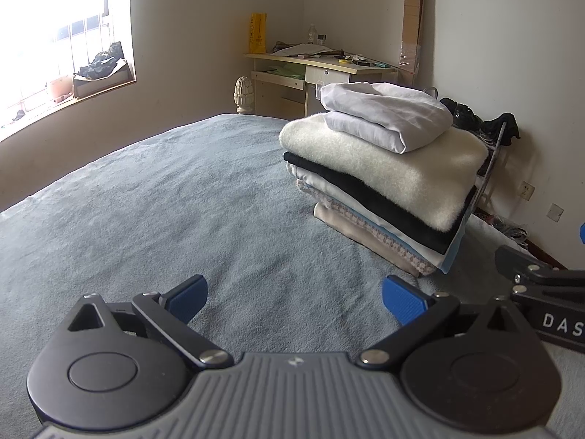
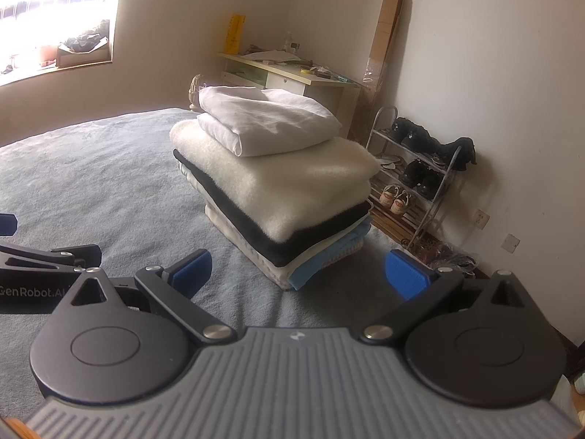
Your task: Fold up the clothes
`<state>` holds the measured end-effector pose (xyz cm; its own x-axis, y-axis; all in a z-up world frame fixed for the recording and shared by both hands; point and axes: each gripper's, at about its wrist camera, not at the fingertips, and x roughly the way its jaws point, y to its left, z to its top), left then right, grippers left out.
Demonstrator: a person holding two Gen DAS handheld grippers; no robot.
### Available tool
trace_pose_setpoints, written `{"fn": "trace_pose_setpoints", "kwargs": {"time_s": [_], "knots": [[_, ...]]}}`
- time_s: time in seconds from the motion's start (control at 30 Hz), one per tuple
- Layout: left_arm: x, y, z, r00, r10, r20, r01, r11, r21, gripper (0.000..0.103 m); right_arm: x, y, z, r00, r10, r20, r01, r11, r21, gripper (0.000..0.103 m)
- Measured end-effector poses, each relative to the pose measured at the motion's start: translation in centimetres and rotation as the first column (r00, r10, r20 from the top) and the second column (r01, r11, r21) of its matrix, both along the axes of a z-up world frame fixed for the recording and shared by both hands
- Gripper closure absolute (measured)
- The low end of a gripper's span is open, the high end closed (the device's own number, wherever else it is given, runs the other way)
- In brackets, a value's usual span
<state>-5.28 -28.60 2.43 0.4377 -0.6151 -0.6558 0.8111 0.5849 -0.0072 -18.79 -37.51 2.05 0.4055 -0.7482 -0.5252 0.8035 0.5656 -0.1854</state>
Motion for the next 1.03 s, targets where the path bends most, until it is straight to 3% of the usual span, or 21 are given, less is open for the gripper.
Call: {"fn": "trace_pose_setpoints", "kwargs": {"time_s": [1.03], "knots": [[-0.53, -0.11, 0.12, 1.0, 0.01, 0.012, -0.01, 1.0, 0.009, 0.001, -0.16, -0.19, -0.06, 1.0, -0.008, 0.0, 0.008, 1.0, 0.006, 0.001]]}}
